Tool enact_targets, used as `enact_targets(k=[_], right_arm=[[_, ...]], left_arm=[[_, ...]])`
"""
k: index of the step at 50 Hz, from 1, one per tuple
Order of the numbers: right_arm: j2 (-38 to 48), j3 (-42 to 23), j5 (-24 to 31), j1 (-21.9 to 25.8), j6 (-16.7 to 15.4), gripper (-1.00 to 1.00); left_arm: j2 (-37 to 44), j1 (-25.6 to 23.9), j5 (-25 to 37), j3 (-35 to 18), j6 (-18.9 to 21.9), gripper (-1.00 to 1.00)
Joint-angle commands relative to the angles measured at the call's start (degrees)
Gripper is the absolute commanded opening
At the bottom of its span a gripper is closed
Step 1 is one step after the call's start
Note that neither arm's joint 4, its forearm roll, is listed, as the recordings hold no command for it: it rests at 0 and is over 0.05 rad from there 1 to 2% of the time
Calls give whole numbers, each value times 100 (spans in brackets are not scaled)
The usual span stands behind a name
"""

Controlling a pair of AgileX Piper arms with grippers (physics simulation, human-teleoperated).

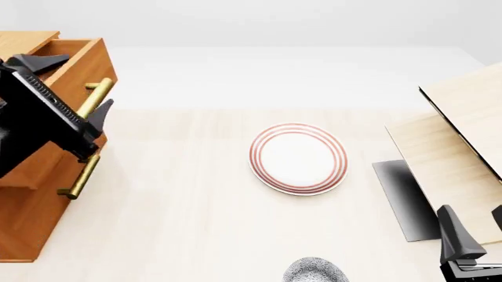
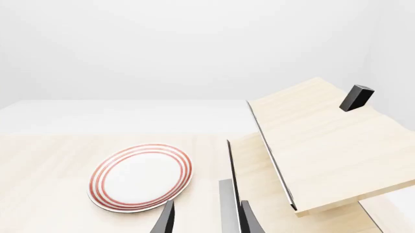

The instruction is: Open the top drawer of the cabinet and put the bowl in it.

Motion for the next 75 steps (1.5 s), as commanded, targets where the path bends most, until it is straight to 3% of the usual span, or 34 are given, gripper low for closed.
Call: enact_targets(k=[1, 6, 12, 14, 15, 16, 18, 19, 22, 23, 29, 31, 35, 37, 43, 44, 48, 59, 61, 67, 75], right_arm=[[-8, 4, 2, -2, 1, 100], [-8, 4, 2, -2, -1, 100], [-8, 4, 2, -2, -1, 100], [-7, 4, 2, -1, -1, 100], [-7, 4, 2, -3, 0, 100], [-6, 5, 2, -1, 2, 100], [-7, 4, 2, -2, 0, 100], [-6, 4, 2, -2, 2, 100], [-7, 4, 2, 0, 0, 100], [-8, 4, 2, -1, -1, 100], [-7, 4, 2, -2, -1, 100], [-7, 4, 2, -2, 1, 100], [-7, 4, 2, -2, 1, 100], [-9, 4, 2, -1, -1, 100], [-7, 4, 2, -2, 0, 100], [-4, 5, 3, -3, 3, 100], [-8, 4, 2, -2, 1, 100], [-9, 4, 2, -1, -1, 100], [-9, 4, 2, -2, -1, 100], [-8, 4, 2, -2, 1, 100], [-9, 4, 2, -1, -1, 100]], left_arm=[[20, 142, 783, -740, -902, 100], [292, 58, 1285, -1334, -1622, 100], [461, 209, 1668, -1721, -2106, 100], [603, 6, 1696, -1874, -2235, 100], [567, 143, 1798, -1868, -2242, 100], [514, 121, 1929, -2032, -2502, 100], [420, 290, 2013, -1997, -2445, 100], [488, 295, 2277, -2246, -2746, 100], [463, 470, 2502, -2352, -2847, 100], [477, 517, 2771, -2568, -3131, 100], [339, 825, 3252, -2827, -3325, 100], [534, 643, 3376, -3013, -3598, 100], [697, 776, 3724, -3172, -3848, 100], [748, 828, 3773, -3194, -3764, 100], [1061, 946, 4192, -3531, -4015, 100], [1273, 741, 4273, -3774, -4307, 100], [1482, 714, 4491, -4000, -4559, 100], [1997, 576, 4868, -4478, -4859, 100], [2008, 775, 4980, -4471, -4873, 100], [2205, 687, 5083, -4579, -5141, 100], [2302, 826, 5265, -4698, -5153, 100]])
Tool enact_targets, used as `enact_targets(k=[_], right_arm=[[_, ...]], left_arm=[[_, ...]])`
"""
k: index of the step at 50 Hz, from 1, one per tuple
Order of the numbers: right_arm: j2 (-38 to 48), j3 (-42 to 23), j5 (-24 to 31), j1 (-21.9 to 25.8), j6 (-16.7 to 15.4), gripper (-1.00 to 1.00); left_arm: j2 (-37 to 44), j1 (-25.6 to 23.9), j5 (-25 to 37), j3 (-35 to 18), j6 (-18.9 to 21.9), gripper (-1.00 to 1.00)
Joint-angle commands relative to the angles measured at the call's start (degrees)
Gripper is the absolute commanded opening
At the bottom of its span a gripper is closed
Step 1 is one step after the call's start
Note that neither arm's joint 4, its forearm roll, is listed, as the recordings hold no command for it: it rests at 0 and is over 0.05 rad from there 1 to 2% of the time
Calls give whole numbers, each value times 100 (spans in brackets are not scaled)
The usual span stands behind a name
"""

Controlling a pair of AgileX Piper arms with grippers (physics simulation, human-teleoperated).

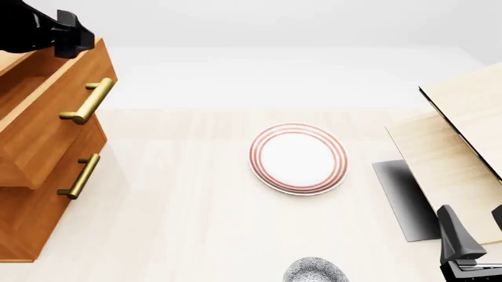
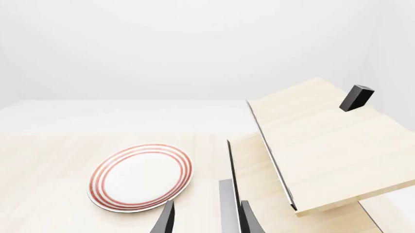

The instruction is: Open the top drawer of the cabinet and put the bowl in it.

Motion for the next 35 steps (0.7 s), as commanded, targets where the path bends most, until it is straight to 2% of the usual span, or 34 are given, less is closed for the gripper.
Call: enact_targets(k=[1, 19, 35], right_arm=[[-7, 5, 2, -1, 3, 100], [-7, 4, 2, -2, 2, 100], [-8, 4, 2, -1, 0, 100]], left_arm=[[263, 78, 293, -250, -186, 100], [184, 426, 484, -259, -209, 100], [90, 557, 300, 81, -330, 100]])
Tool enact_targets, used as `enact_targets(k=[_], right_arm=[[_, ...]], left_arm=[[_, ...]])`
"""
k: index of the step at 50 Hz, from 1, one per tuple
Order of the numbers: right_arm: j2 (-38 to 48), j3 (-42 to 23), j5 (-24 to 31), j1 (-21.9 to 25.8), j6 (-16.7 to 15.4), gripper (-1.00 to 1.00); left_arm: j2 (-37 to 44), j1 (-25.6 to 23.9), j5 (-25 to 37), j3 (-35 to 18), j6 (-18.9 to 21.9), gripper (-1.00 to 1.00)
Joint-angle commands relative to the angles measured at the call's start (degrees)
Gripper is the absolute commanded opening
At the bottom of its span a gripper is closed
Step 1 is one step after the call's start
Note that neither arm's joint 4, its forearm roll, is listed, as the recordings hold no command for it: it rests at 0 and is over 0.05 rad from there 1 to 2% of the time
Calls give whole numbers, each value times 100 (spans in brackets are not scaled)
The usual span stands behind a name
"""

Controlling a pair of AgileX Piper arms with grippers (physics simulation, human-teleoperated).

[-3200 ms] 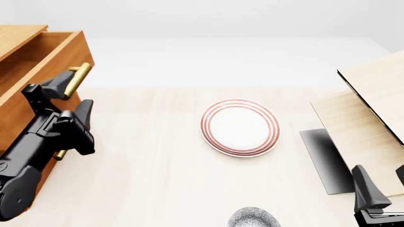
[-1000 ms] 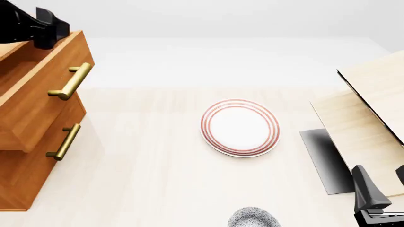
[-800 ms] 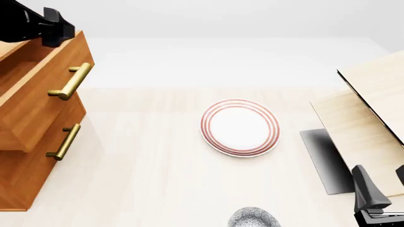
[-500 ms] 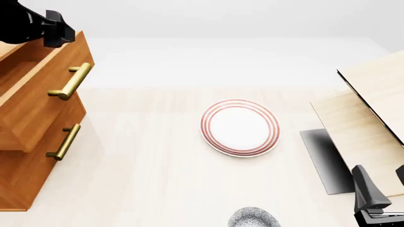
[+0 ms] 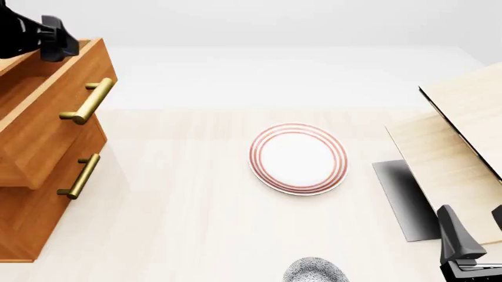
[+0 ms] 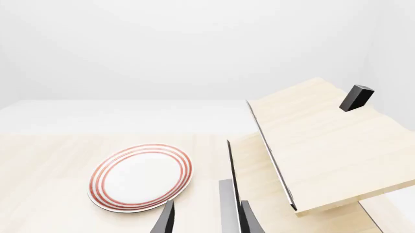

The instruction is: Open the top drawer of the cabinet and put the bowl in it.

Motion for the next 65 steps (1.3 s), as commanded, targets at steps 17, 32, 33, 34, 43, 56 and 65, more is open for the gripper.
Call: enact_targets(k=[17, 32, 33, 34, 43, 56, 65], right_arm=[[-9, 4, 2, -2, 0, 100], [-8, 4, 2, -2, 1, 100], [-7, 4, 2, -3, 0, 100], [-9, 4, 2, -1, 0, 100], [-8, 4, 2, -2, 1, 100], [-9, 4, 2, -3, 1, 100], [-8, 4, 2, -3, 2, 100]], left_arm=[[-69, 123, -392, 644, -170, 100], [29, 126, -662, 951, -213, 100], [32, 130, -677, 977, -207, 100], [28, 129, -687, 989, -214, 100], [34, 168, -803, 1172, -226, 100], [74, 140, -939, 1320, -237, 100], [115, 77, -974, 1368, -251, 100]])
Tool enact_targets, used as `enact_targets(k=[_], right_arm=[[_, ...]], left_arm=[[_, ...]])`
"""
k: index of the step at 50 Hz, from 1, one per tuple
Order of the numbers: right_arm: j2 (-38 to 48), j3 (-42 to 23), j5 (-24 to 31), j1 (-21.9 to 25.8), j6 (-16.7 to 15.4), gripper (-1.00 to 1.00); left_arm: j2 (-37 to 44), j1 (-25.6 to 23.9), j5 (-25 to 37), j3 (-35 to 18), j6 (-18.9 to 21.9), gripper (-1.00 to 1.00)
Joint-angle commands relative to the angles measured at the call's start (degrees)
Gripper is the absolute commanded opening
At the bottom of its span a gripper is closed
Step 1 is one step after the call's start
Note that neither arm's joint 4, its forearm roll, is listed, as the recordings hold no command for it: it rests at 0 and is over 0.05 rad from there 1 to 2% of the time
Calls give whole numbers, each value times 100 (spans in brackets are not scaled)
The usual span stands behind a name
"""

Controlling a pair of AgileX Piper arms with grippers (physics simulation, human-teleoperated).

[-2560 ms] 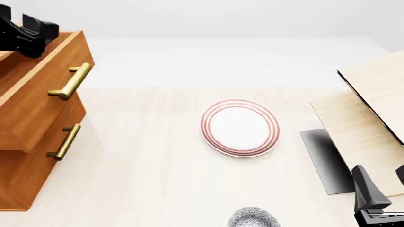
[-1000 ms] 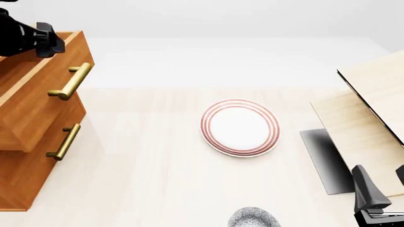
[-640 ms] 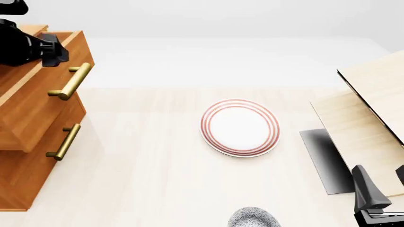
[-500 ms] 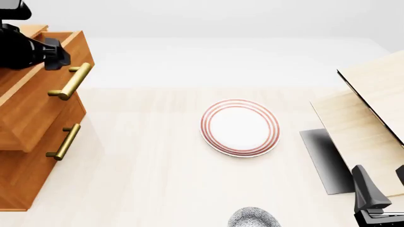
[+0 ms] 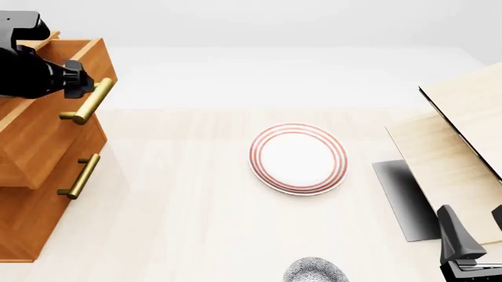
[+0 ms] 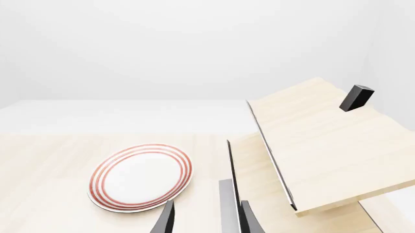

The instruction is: Open the top drawer of the cabinet and put the bowl in it.

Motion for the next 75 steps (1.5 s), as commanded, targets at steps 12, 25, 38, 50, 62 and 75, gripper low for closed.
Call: enact_targets(k=[12, 25, 38, 50, 62, 75], right_arm=[[-7, 4, 2, -1, 2, 100], [-8, 4, 2, -2, 1, 100], [-7, 4, 2, -3, 2, 100], [-9, 4, 2, -2, 0, 100], [-7, 4, 2, 0, 0, 100], [-10, 4, 2, -1, 0, 100]], left_arm=[[97, -144, -97, 79, -22, 100], [71, -583, 34, -184, -157, 100], [160, -848, 134, -385, -212, 100], [164, -953, 127, -281, -298, 100], [280, -1257, 87, -277, -486, 100], [335, -1378, 124, -322, -427, 100]])
